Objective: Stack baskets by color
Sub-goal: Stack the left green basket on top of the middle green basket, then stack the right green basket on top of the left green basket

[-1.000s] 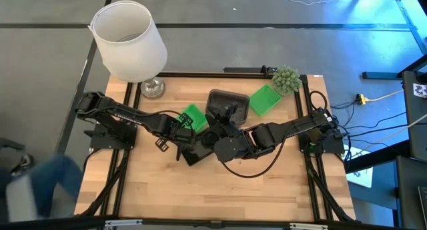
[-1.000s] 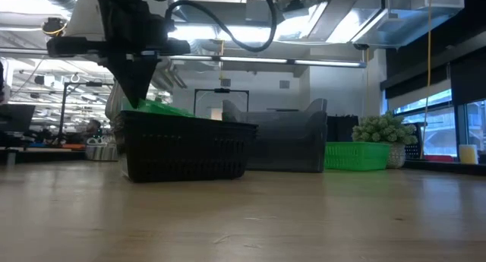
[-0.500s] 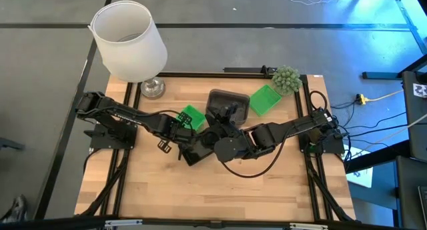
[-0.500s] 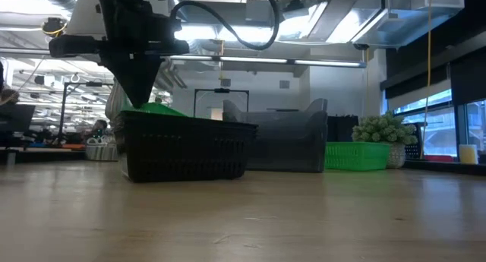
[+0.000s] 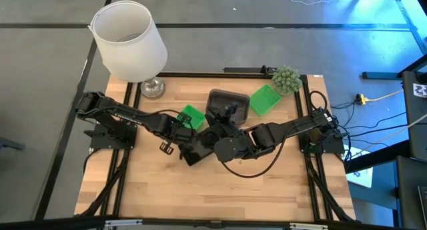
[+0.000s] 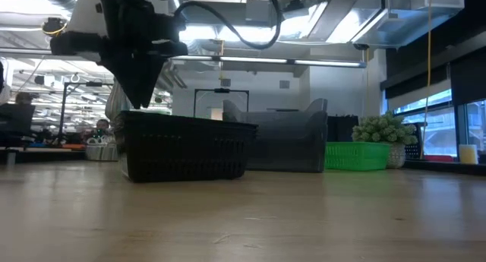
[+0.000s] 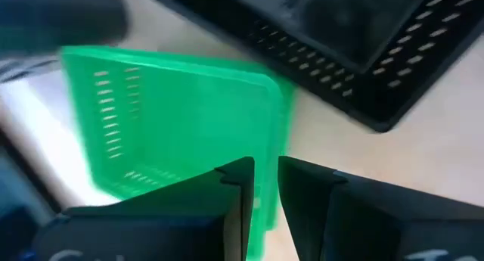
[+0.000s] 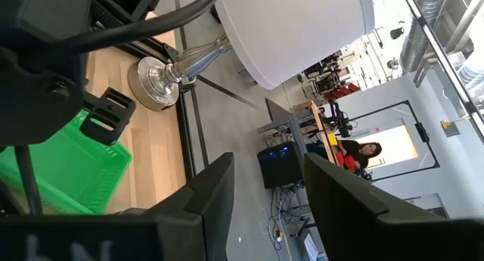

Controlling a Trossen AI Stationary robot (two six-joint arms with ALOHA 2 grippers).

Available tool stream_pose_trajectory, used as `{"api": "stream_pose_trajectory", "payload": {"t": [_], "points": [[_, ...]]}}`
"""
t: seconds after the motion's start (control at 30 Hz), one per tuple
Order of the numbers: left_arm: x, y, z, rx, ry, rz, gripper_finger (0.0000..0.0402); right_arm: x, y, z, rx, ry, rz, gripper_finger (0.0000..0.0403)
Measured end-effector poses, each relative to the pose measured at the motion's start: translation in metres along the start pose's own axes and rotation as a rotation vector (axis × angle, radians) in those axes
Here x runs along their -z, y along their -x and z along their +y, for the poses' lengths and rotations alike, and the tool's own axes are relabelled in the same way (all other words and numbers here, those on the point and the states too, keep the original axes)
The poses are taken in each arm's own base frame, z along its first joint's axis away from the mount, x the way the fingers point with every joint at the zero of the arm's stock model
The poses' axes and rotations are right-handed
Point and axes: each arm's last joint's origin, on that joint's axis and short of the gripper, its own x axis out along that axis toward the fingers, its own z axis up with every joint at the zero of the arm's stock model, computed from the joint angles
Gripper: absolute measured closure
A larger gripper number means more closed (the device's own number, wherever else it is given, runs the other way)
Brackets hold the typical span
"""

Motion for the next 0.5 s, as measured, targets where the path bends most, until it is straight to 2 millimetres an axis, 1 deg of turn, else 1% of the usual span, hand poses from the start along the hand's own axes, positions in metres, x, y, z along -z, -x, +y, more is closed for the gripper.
{"api": "stream_pose_trajectory", "payload": {"t": [0.17,0.23,0.3,0.4,0.5], "points": [[-0.001,-0.002,0.002,0.139,0.056,-0.059,0.0347,0.0,0.0,0.0,0.0,-0.002,-0.001,0.0241],[-0.001,-0.002,0.002,0.126,0.056,-0.053,0.0347,-0.001,0.0,0.0,0.001,-0.007,-0.003,0.0241],[0.0,-0.001,0.003,0.076,0.063,-0.034,0.0347,-0.001,0.0,0.0,0.002,-0.006,-0.003,0.0241],[0.0,0.01,0.009,0.035,0.106,-0.021,0.0347,0.001,0.0,-0.001,0.016,0.014,0.013,0.0241],[-0.002,0.027,0.016,0.039,0.185,-0.008,0.0347,0.009,0.003,-0.003,0.006,0.088,0.046,0.0241]]}}
